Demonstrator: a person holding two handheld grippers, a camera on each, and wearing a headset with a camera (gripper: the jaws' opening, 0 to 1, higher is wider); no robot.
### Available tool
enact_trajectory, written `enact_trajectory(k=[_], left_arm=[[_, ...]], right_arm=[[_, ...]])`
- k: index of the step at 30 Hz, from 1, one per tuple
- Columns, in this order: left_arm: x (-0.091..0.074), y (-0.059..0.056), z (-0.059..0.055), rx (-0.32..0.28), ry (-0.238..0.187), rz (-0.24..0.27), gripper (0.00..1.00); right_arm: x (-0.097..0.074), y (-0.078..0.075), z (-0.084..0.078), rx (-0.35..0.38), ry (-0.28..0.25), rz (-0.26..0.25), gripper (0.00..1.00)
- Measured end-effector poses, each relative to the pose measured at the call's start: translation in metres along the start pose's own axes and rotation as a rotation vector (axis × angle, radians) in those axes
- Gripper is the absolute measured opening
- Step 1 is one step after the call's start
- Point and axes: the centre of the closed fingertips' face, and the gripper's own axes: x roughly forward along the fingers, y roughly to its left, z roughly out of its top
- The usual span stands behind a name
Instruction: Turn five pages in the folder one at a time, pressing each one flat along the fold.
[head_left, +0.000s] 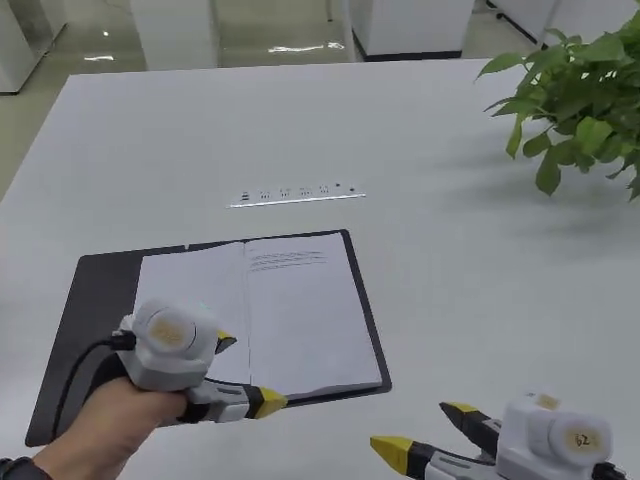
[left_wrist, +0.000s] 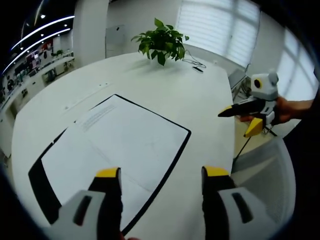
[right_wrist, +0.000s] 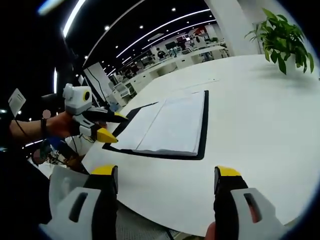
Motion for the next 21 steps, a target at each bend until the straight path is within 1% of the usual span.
enact_trajectory(k=[1, 6, 10, 13, 15, 17, 18, 21], left_arm=[[0.003, -0.001, 0.003, -0.001, -0.004, -0.003, 0.63], [0.016, -0.005, 0.007, 0.01, -0.001, -0.018, 0.65], [0.027, -0.012, 0.01, 0.019, 0.001, -0.046, 0.6], [0.035, -0.014, 0.01, 0.026, 0.01, -0.051, 0.61], [0.04, -0.014, 0.01, 0.024, 0.013, -0.048, 0.61], [0.045, -0.016, 0.011, 0.017, 0.023, -0.054, 0.59], [0.048, -0.018, 0.011, 0.016, 0.028, -0.063, 0.58], [0.056, -0.02, 0.014, 0.027, 0.03, -0.066, 0.57]], right_arm=[[0.0, 0.0, 0.001, 0.003, -0.003, 0.0, 0.78], [0.0, -0.001, 0.005, 0.018, -0.016, 0.0, 0.78], [0.002, -0.001, 0.005, 0.021, 0.0, 0.006, 0.78], [0.002, -0.002, 0.005, 0.029, 0.005, 0.01, 0.75], [0.002, -0.002, 0.006, 0.039, -0.002, 0.01, 0.75], [0.003, -0.002, 0.006, 0.043, -0.003, 0.012, 0.75], [0.004, -0.003, 0.005, 0.044, 0.0, 0.015, 0.73], [0.004, -0.003, 0.005, 0.042, 0.002, 0.017, 0.73]])
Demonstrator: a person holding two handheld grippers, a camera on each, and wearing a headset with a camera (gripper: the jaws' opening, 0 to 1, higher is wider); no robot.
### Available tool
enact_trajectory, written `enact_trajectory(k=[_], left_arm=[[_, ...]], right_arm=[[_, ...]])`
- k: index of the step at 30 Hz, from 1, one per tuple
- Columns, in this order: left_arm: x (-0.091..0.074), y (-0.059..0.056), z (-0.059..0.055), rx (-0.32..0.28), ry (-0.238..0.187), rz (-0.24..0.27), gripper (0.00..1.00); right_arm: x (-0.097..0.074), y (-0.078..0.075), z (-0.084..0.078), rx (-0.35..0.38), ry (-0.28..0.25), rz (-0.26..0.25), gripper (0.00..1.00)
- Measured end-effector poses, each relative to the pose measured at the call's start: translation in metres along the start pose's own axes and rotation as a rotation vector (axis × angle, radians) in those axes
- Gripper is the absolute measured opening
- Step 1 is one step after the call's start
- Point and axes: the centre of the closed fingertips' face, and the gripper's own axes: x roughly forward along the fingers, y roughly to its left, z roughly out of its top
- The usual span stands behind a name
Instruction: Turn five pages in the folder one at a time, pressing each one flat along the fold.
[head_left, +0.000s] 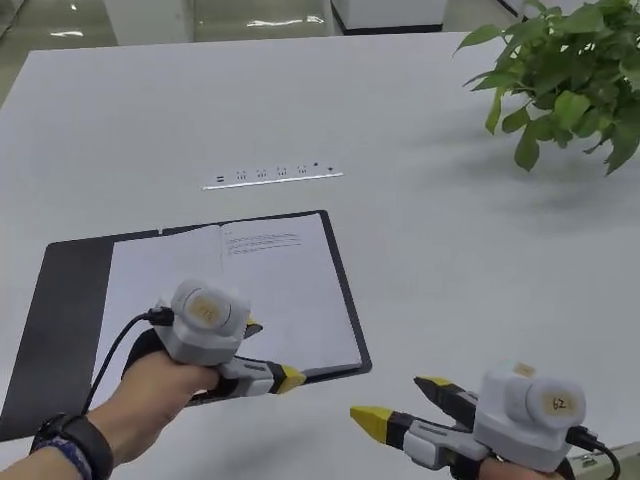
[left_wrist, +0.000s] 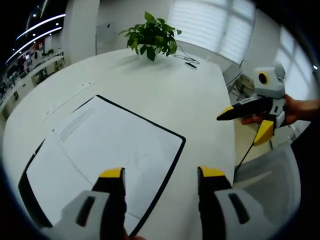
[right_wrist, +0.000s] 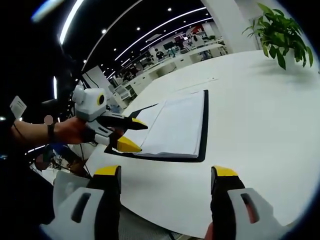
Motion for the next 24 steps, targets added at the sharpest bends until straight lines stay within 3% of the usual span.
enact_trajectory(k=[9, 15, 21, 24], left_arm=[[0.032, 0.005, 0.013, 0.034, -0.01, 0.031, 0.57], [0.052, 0.002, 0.019, 0.04, -0.018, 0.047, 0.57], [0.069, 0.001, 0.016, 0.052, -0.006, 0.062, 0.57], [0.074, 0.005, 0.017, 0.028, -0.011, 0.08, 0.58]], right_arm=[[0.001, -0.005, -0.009, 0.021, 0.022, 0.0, 0.74], [0.0, -0.009, -0.011, 0.037, 0.028, -0.004, 0.74], [0.001, -0.015, -0.012, 0.063, 0.024, -0.009, 0.74], [0.001, -0.017, -0.011, 0.066, 0.026, -0.009, 0.74]])
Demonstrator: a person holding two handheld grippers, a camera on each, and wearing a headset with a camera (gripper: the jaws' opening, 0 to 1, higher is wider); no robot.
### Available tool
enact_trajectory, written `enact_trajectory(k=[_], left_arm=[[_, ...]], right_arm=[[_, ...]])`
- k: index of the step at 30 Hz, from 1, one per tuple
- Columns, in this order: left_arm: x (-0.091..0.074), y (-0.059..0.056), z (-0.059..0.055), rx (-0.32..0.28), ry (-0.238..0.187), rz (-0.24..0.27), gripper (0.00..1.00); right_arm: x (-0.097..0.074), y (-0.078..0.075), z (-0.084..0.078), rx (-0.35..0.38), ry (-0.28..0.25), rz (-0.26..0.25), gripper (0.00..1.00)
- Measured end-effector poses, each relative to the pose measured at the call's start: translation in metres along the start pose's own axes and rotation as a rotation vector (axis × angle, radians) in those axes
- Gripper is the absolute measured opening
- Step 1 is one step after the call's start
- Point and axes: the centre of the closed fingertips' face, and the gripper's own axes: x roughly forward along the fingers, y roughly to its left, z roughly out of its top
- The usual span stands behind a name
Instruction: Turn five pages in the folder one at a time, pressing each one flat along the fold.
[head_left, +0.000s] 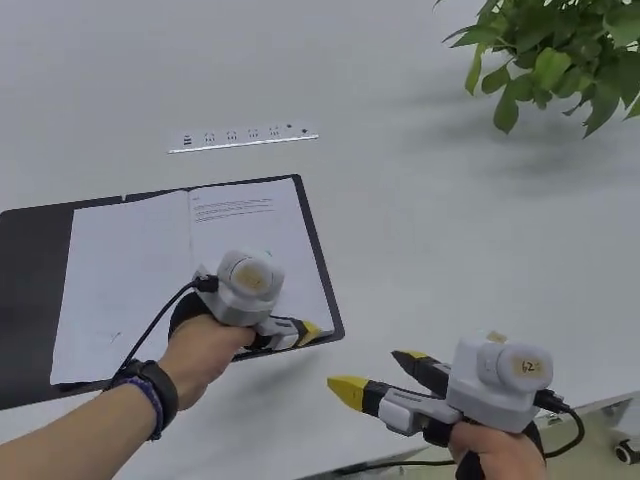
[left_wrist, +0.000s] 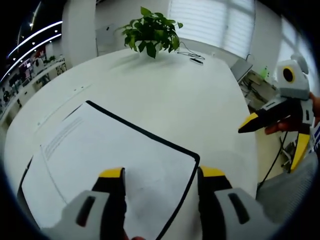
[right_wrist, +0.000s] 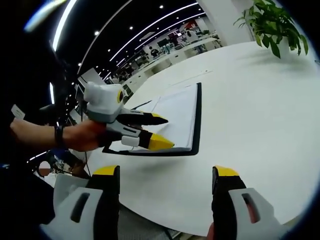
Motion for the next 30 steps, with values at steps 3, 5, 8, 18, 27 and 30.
enact_trajectory(k=[3, 5, 8, 18, 27, 30], left_arm=[[0.007, 0.004, 0.0, -0.006, 0.002, 0.021, 0.58], [0.01, 0.004, -0.005, -0.002, 0.022, 0.024, 0.59], [0.013, 0.005, -0.013, 0.083, 0.05, 0.043, 0.6], [0.012, 0.01, -0.011, 0.063, 0.039, 0.053, 0.54], [0.012, 0.011, -0.011, 0.082, 0.019, 0.056, 0.53], [0.011, 0.01, -0.011, 0.084, 0.015, 0.059, 0.53]], right_arm=[[0.0, -0.001, 0.001, 0.003, 0.0, 0.0, 0.74], [0.001, -0.002, 0.001, 0.008, 0.005, -0.001, 0.74], [0.003, -0.003, -0.002, 0.01, 0.02, 0.001, 0.74], [0.006, -0.003, -0.001, 0.014, 0.023, 0.009, 0.73], [0.006, -0.004, -0.002, 0.018, 0.022, 0.008, 0.72], [0.005, -0.005, -0.002, 0.023, 0.018, 0.005, 0.72]])
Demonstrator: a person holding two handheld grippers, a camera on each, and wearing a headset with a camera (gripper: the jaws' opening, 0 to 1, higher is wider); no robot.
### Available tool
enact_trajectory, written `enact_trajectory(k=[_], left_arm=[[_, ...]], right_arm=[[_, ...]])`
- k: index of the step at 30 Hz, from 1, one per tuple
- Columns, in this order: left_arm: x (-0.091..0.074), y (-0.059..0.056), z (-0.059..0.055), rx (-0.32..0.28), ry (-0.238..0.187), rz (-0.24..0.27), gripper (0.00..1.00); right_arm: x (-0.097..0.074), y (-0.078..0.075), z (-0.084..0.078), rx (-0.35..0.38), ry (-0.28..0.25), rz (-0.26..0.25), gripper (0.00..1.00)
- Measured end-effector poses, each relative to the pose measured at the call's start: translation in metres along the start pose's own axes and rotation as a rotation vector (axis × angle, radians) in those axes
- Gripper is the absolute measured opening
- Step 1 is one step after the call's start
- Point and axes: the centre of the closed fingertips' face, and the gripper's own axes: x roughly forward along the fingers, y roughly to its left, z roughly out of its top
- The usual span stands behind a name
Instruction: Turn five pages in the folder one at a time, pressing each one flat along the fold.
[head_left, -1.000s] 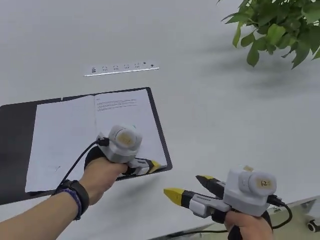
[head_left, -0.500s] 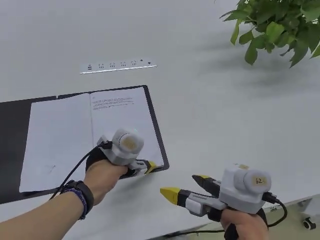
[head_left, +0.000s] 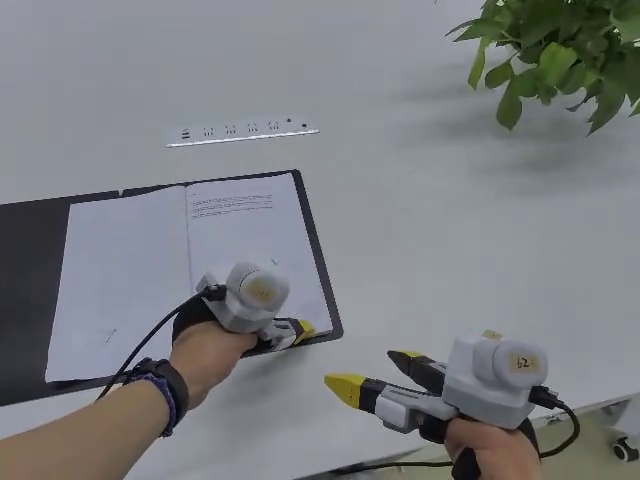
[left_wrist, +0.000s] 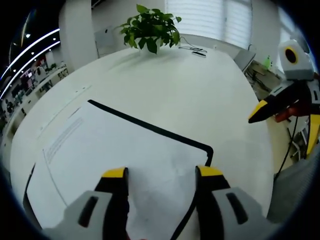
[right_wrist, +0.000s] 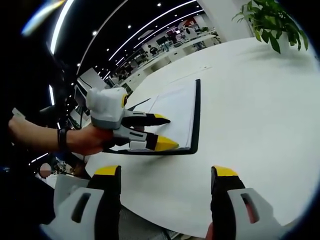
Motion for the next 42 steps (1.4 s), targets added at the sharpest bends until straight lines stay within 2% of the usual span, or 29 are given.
enact_trajectory(k=[5, 10, 12, 14, 19, 20, 25, 27, 28, 30, 32, 35, 36, 38, 42], left_arm=[[-0.001, 0.003, 0.0, -0.026, -0.048, 0.015, 0.51], [-0.001, 0.004, 0.001, -0.02, -0.047, 0.026, 0.47], [-0.001, 0.004, 0.002, -0.014, -0.048, 0.021, 0.42], [-0.001, 0.003, 0.002, 0.002, -0.048, 0.023, 0.32], [-0.001, 0.003, 0.002, 0.004, -0.054, 0.031, 0.27], [-0.001, 0.005, 0.002, 0.008, -0.053, 0.04, 0.2], [-0.001, 0.005, 0.002, 0.011, -0.048, 0.034, 0.16], [-0.001, 0.007, 0.002, -0.004, -0.048, 0.041, 0.13], [-0.002, 0.011, 0.002, -0.008, -0.046, 0.053, 0.08], [-0.002, 0.01, 0.001, -0.063, -0.058, 0.037, 0.08], [-0.003, 0.011, 0.001, -0.066, -0.067, 0.033, 0.08], [-0.004, 0.014, 0.002, -0.163, -0.093, 0.033, 0.07], [-0.004, 0.015, 0.001, -0.164, -0.094, 0.035, 0.06], [-0.004, 0.014, 0.001, -0.207, -0.107, 0.026, 0.06], [-0.004, 0.015, 0.001, -0.227, -0.114, 0.024, 0.05]], right_arm=[[0.0, -0.001, -0.001, 0.008, -0.005, 0.001, 0.71], [-0.001, -0.002, -0.003, 0.012, -0.006, 0.001, 0.69], [-0.001, -0.002, -0.003, 0.015, -0.006, 0.001, 0.69], [-0.001, -0.003, -0.004, 0.017, -0.006, 0.001, 0.69], [0.0, -0.004, -0.003, 0.023, -0.011, 0.001, 0.68], [0.001, -0.004, -0.003, 0.024, -0.011, 0.001, 0.68], [0.002, -0.003, -0.003, 0.025, -0.01, 0.005, 0.67], [0.003, -0.003, -0.003, 0.025, -0.012, 0.006, 0.67], [0.003, -0.003, -0.002, 0.025, -0.012, 0.008, 0.67], [0.004, -0.002, -0.001, 0.025, -0.013, 0.01, 0.67], [0.007, -0.002, 0.001, 0.021, -0.014, 0.014, 0.67], [0.013, -0.003, 0.007, 0.023, -0.021, 0.024, 0.66], [0.015, -0.003, 0.01, 0.024, -0.024, 0.026, 0.65], [0.022, -0.003, 0.018, 0.019, -0.034, 0.032, 0.63], [0.04, -0.004, 0.037, 0.017, -0.061, 0.052, 0.6]])
